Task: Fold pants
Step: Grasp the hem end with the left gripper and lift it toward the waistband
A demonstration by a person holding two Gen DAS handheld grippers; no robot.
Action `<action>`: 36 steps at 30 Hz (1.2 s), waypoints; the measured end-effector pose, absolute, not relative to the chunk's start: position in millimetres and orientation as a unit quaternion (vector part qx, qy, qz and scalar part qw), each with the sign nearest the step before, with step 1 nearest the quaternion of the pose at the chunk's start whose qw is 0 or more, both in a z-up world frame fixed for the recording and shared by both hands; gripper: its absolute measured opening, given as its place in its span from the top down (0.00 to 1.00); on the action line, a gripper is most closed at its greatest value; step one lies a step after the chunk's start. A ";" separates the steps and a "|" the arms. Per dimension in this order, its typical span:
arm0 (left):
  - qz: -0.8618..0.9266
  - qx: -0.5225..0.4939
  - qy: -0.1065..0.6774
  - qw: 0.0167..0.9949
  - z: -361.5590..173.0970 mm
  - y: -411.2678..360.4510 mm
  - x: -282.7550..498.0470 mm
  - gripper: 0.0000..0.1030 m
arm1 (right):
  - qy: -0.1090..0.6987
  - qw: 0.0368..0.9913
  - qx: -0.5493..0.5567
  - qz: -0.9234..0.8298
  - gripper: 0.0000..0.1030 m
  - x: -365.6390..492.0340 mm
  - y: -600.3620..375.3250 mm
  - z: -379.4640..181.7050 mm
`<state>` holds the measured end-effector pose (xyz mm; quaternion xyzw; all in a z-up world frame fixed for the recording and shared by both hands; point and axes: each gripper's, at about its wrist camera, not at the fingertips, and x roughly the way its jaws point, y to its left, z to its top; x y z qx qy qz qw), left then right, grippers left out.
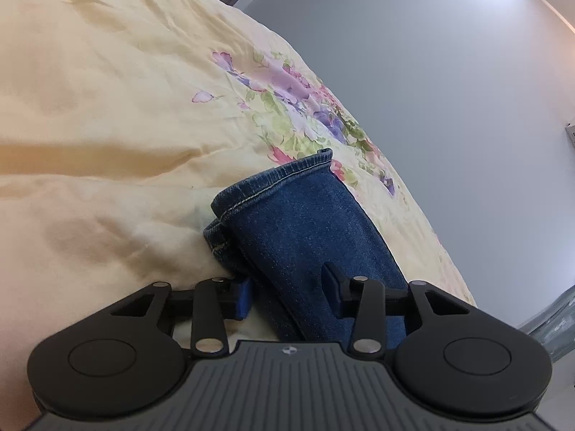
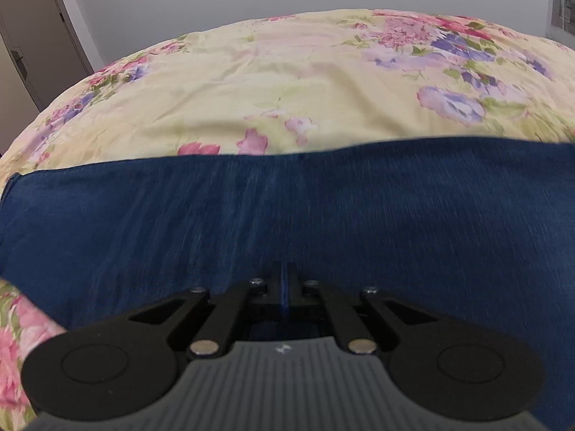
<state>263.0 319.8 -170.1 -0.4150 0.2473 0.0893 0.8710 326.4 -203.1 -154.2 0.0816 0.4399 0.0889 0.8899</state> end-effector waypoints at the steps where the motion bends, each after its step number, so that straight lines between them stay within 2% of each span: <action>1: 0.090 -0.416 0.248 0.870 -169.0 320.0 260.8 0.62 | 0.440 0.889 0.086 0.088 1.00 314.4 -205.8 -155.1; 2: 0.092 -0.416 0.249 0.870 -168.0 320.3 260.6 0.63 | 0.442 0.888 0.094 0.090 1.00 302.8 -209.0 -157.9; 3: 0.091 -0.414 0.251 0.870 -166.6 320.2 260.9 0.70 | 0.439 0.889 0.100 0.089 1.00 294.5 -211.2 -160.3; 7: 0.098 -0.395 0.253 0.878 -154.8 316.3 262.7 0.83 | 0.431 0.889 0.131 0.078 1.00 279.5 -214.3 -168.2; 10: 0.099 -0.385 0.252 0.882 -144.1 312.8 263.0 0.90 | 0.425 0.897 0.098 0.078 1.00 271.2 -204.0 -170.3; 15: 0.101 -0.351 0.241 0.899 -107.4 292.9 264.7 0.94 | 0.426 0.899 0.072 0.075 1.00 272.4 -195.3 -181.9; 19: 0.076 -0.292 0.210 0.930 -47.1 255.9 263.2 0.95 | 0.418 0.898 0.104 0.088 1.00 268.1 -207.6 -162.5; 25: 0.014 -0.160 0.163 0.974 56.9 139.3 266.5 0.95 | 0.370 0.917 0.125 0.082 1.00 246.9 -250.1 -120.9; 29: -0.035 -0.047 0.146 0.988 95.2 29.0 270.3 0.95 | 0.351 0.922 0.146 0.078 1.00 229.7 -290.3 -99.3; 33: -0.077 0.078 0.151 0.982 80.5 -90.1 277.0 0.95 | 0.335 0.921 0.186 0.065 1.00 211.4 -337.5 -88.4; 36: -0.111 0.165 0.172 0.965 27.9 -175.0 282.0 0.95 | 0.327 0.916 0.224 0.054 1.00 197.1 -376.3 -90.2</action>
